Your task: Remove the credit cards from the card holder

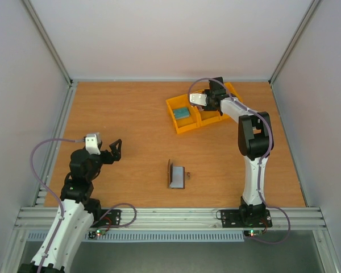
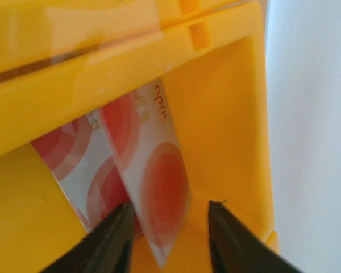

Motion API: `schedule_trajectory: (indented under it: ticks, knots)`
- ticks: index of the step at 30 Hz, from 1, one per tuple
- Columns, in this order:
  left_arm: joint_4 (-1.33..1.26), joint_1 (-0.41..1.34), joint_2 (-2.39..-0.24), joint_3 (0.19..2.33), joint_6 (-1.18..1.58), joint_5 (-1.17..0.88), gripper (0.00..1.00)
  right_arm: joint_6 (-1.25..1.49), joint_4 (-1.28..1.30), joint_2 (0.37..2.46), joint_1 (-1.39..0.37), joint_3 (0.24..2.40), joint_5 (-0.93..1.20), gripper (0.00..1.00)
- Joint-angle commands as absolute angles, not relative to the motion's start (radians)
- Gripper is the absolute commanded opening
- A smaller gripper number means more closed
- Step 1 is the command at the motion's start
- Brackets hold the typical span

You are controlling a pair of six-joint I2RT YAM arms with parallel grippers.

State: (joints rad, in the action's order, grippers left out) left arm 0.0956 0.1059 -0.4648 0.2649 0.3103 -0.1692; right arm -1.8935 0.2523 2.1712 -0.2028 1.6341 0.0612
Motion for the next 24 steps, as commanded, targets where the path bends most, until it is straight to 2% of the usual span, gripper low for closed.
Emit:
schedule_trajectory:
  ticks: [1,3,10,13,15,18,21,24]
  knots:
    - [0.031,0.100,-0.455,0.256,0.319,-0.179,0.99,-1.906,0.237,2.156,-0.204,1.619,0.049,0.47]
    - [0.031,0.100,-0.457,0.256,0.322,-0.185,0.99,-1.904,0.237,2.127,-0.204,1.603,0.056,0.54]
    - [0.029,0.101,-0.446,0.256,0.332,-0.202,0.99,-1.891,0.238,2.019,-0.204,1.580,0.061,0.60]
    - [0.029,0.101,-0.435,0.257,0.335,-0.215,0.99,-1.777,0.230,1.947,-0.209,1.584,0.069,0.60]
    - [0.027,0.101,-0.426,0.258,0.339,-0.232,0.99,-1.621,0.198,1.880,-0.226,1.580,0.053,0.64]
    - [0.027,0.102,-0.404,0.258,0.343,-0.246,0.99,-1.230,0.216,1.754,-0.287,1.577,-0.058,0.66]
    - [0.029,0.104,-0.395,0.260,0.352,-0.260,0.99,-0.759,0.438,1.615,-0.367,1.575,-0.137,0.63]
    - [0.029,0.107,-0.389,0.261,0.362,-0.273,0.99,-0.354,0.719,1.519,-0.430,1.487,-0.030,0.64]
